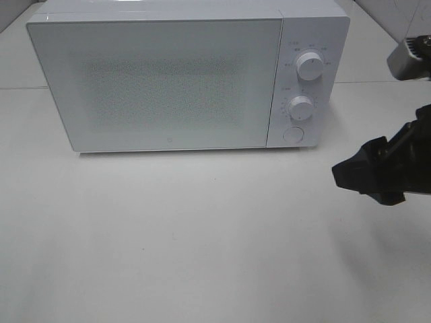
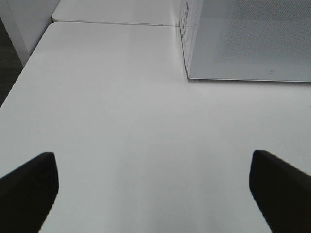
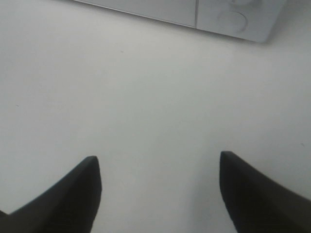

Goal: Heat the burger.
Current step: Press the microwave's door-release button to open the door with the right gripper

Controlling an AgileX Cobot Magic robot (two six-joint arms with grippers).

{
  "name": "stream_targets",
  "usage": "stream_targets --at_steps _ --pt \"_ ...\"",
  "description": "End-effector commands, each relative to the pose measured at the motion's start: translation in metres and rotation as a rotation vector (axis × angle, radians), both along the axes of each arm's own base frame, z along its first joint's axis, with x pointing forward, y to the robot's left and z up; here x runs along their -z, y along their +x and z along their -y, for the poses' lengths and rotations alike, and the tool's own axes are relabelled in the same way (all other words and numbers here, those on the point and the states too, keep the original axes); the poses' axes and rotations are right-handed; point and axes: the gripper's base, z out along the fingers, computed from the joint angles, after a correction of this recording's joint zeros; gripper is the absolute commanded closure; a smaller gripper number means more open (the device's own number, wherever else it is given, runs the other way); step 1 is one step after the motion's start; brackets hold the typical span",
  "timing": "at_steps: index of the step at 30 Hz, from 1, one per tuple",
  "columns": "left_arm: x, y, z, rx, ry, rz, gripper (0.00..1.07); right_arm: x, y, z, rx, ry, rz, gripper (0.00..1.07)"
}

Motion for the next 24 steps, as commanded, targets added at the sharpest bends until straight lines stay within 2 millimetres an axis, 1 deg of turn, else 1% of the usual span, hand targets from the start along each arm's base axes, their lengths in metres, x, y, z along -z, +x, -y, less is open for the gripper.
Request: stream_targets --at_steps 1,2,3,4,5,6,7,8,9,13,14,15,16,17,18,19,21,22,23,24 --pt "0.000 -0.003 0.000 -0.001 -0.001 0.015 0.06 -0.008 0.004 0.025 0.142 -0.110 -0.086 0.30" --pt "0.000 -0.003 0.000 -0.001 -0.001 0.015 0.06 -0.008 0.004 0.025 0.142 -0.110 -0.086 0.30" --pt "0.000 -0.003 0.000 -0.001 -0.001 0.015 0.06 -0.009 0.005 0.034 0.177 -0.135 -0.105 0.26" --pt "0.000 -0.003 0.000 -0.001 -0.001 0.015 0.06 -0.009 0.005 0.034 0.177 -0.135 -0.105 0.26" --pt "0.000 -0.003 0.000 -0.001 -0.001 0.015 0.06 -0.010 0.006 0.048 0.248 -0.160 -0.128 0.26" --pt "0.000 -0.003 0.000 -0.001 -0.001 0.015 0.06 -0.009 0.007 0.055 0.291 -0.153 -0.135 0.26" --pt "0.000 -0.003 0.000 -0.001 -0.001 0.015 0.06 -0.009 0.007 0.055 0.291 -0.153 -0.135 0.26" --pt "0.000 -0.003 0.000 -0.001 -0.001 0.015 0.06 -0.009 0.007 0.066 0.355 -0.146 -0.149 0.27" --pt "0.000 -0.003 0.000 -0.001 -0.001 0.015 0.06 -0.009 0.006 0.070 0.378 -0.147 -0.155 0.27" --pt "0.000 -0.003 0.000 -0.001 -0.001 0.015 0.06 -0.011 0.000 0.074 0.399 -0.150 -0.171 0.28" --pt "0.000 -0.003 0.000 -0.001 -0.001 0.015 0.06 -0.017 -0.010 0.075 0.403 -0.152 -0.174 0.29" --pt "0.000 -0.003 0.000 -0.001 -0.001 0.015 0.06 -0.020 -0.015 0.075 0.406 -0.151 -0.170 0.29" --pt "0.000 -0.003 0.000 -0.001 -0.001 0.015 0.06 -0.020 -0.015 0.075 0.406 -0.151 -0.170 0.29" --pt "0.000 -0.003 0.000 -0.001 -0.001 0.015 0.06 -0.029 -0.029 0.076 0.412 -0.140 -0.136 0.30" --pt "0.000 -0.003 0.000 -0.001 -0.001 0.015 0.06 -0.034 -0.037 0.076 0.415 -0.133 -0.112 0.30" --pt "0.000 -0.003 0.000 -0.001 -0.001 0.015 0.06 -0.034 -0.037 0.076 0.415 -0.133 -0.112 0.30" --pt "0.000 -0.003 0.000 -0.001 -0.001 0.015 0.06 -0.047 -0.069 0.079 0.426 -0.113 -0.035 0.31" --pt "0.000 -0.003 0.000 -0.001 -0.001 0.015 0.06 -0.047 -0.069 0.079 0.426 -0.113 -0.035 0.31" --pt "0.000 -0.003 0.000 -0.001 -0.001 0.015 0.06 -0.048 -0.078 0.079 0.429 -0.106 -0.011 0.31" --pt "0.000 -0.003 0.000 -0.001 -0.001 0.015 0.06 -0.048 -0.095 0.080 0.425 -0.096 0.048 0.31"
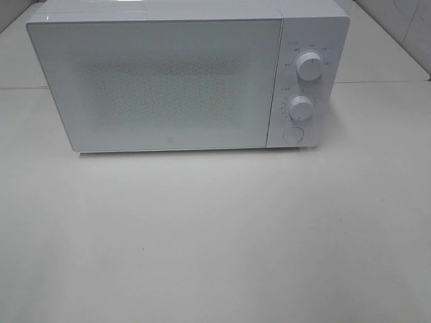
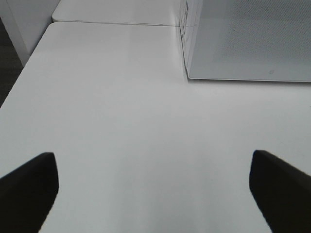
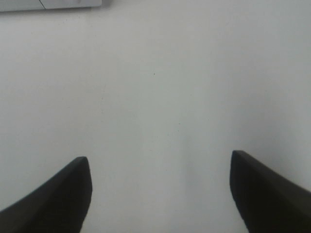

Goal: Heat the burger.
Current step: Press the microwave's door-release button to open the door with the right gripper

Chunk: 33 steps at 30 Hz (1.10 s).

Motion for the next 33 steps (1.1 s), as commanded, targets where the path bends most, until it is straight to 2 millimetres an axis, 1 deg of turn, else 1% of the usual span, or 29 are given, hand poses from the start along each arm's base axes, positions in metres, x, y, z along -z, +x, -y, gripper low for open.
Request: stream_targets --at_steps 1,2,3,4,5,6,8,9,11,12,14,16,17,33 --pt "0.000 -0.003 0.000 -0.001 -0.001 0.015 0.06 0.000 -0.022 0.002 0.004 -0.005 0.047 0.31" --pt "0.000 -0.003 0.000 -0.001 -0.001 0.015 0.06 0.001 -0.030 0.003 0.001 -0.006 0.081 0.31" --pt "0.000 -0.003 0.000 -0.001 -0.001 0.015 0.06 0.004 -0.045 0.004 -0.002 -0.004 0.146 0.31" --pt "0.000 -0.003 0.000 -0.001 -0.001 0.015 0.06 0.004 -0.045 0.004 -0.002 -0.004 0.146 0.31" --pt "0.000 -0.003 0.000 -0.001 -0.001 0.015 0.06 0.006 -0.052 0.004 -0.002 -0.002 0.180 0.31" --pt "0.000 -0.003 0.000 -0.001 -0.001 0.015 0.06 0.006 -0.052 0.004 -0.002 -0.002 0.180 0.31" --pt "0.000 -0.003 0.000 -0.001 -0.001 0.015 0.06 0.011 -0.075 0.005 -0.002 0.004 0.299 0.31" --pt "0.000 -0.003 0.000 -0.001 -0.001 0.015 0.06 0.011 -0.075 0.005 -0.002 0.004 0.299 0.31" --pt "0.000 -0.003 0.000 -0.001 -0.001 0.015 0.06 0.012 -0.087 0.006 -0.003 0.006 0.366 0.31" --pt "0.000 -0.003 0.000 -0.001 -0.001 0.015 0.06 0.012 -0.087 0.006 -0.003 0.006 0.366 0.31" --pt "0.000 -0.003 0.000 -0.001 -0.001 0.015 0.06 0.014 -0.095 0.006 -0.010 0.000 0.409 0.31" --pt "0.000 -0.003 0.000 -0.001 -0.001 0.015 0.06 0.015 -0.097 0.007 -0.012 -0.003 0.421 0.31" --pt "0.000 -0.003 0.000 -0.001 -0.001 0.015 0.06 0.015 -0.102 0.007 -0.012 -0.001 0.456 0.31" --pt "0.000 -0.003 0.000 -0.001 -0.001 0.015 0.06 0.015 -0.102 0.007 -0.015 -0.002 0.453 0.31"
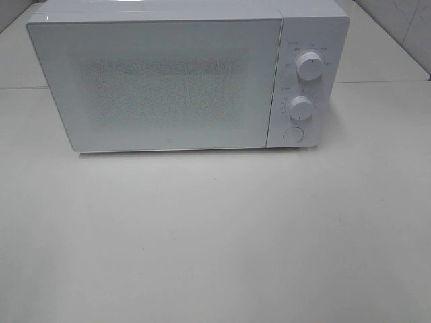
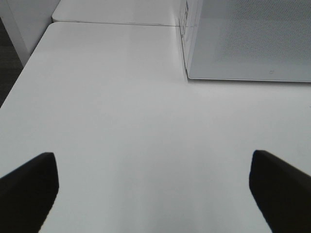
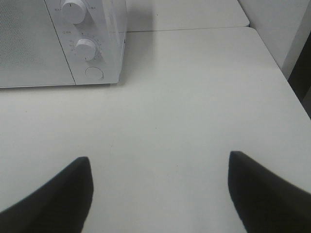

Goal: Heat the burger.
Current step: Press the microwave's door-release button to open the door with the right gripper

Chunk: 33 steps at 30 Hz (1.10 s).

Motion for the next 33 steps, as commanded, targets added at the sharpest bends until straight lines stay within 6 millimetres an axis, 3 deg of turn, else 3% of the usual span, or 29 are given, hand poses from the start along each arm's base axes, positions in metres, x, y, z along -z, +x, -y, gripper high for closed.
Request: stream_targets --at_steps 1,25,31,33 --pt "0.000 -0.003 0.000 -0.001 -0.001 0.015 0.06 0.001 -0.004 0.001 0.001 -0.011 0.030 0.31" --pt "0.000 -0.003 0.000 -0.001 -0.001 0.015 0.06 0.000 -0.004 0.000 0.001 -0.011 0.033 0.31" --pt "0.000 -0.003 0.000 -0.001 -0.001 0.015 0.06 -0.012 0.001 0.001 0.003 -0.020 0.083 0.31" --pt "0.000 -0.003 0.000 -0.001 -0.001 0.015 0.06 -0.020 0.012 0.000 -0.004 -0.023 0.125 0.31"
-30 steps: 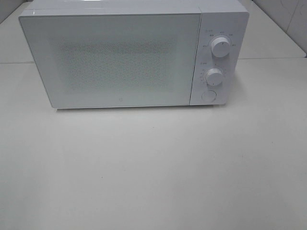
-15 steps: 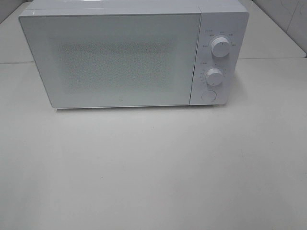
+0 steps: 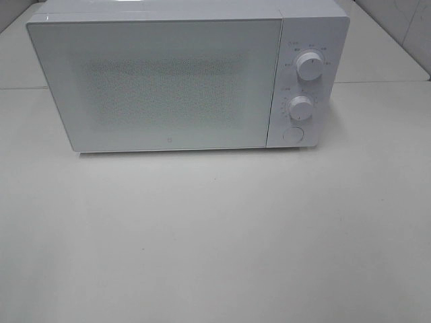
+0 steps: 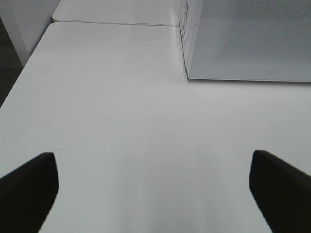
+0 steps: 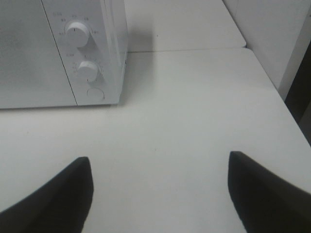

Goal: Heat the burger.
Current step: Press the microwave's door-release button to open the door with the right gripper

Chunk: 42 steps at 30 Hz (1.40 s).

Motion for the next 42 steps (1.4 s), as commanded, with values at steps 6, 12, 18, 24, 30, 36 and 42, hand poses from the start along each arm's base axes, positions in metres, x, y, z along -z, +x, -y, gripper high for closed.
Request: stream_targets --at_steps 6,12,18,24,30,36,42 --pt "0.000 -0.003 0.000 -0.001 -0.001 0.015 0.06 -0.017 0.048 -0.004 -0.027 -0.025 0.128 0.32" --pt "0.000 -0.003 0.000 -0.001 -0.001 0.015 0.06 -0.011 0.084 -0.009 -0.053 -0.024 0.177 0.43" --pt "0.000 -0.003 0.000 -0.001 -0.001 0.015 0.06 -0.009 0.111 -0.013 -0.075 -0.021 0.247 0.80" --pt "0.000 -0.003 0.000 -0.001 -0.001 0.015 0.06 -0.005 0.129 -0.015 -0.092 -0.024 0.294 1.07" --pt "0.000 -0.003 0.000 -0.001 -0.001 0.015 0.06 0.023 0.168 -0.020 -0.122 -0.014 0.298 1.07" --pt "0.000 -0.003 0.000 -0.001 -0.001 0.015 0.06 0.047 0.186 -0.024 -0.137 0.024 0.330 1.07" --pt "0.000 -0.003 0.000 -0.001 -0.001 0.015 0.06 0.077 0.199 -0.027 -0.123 0.198 0.342 1.07"
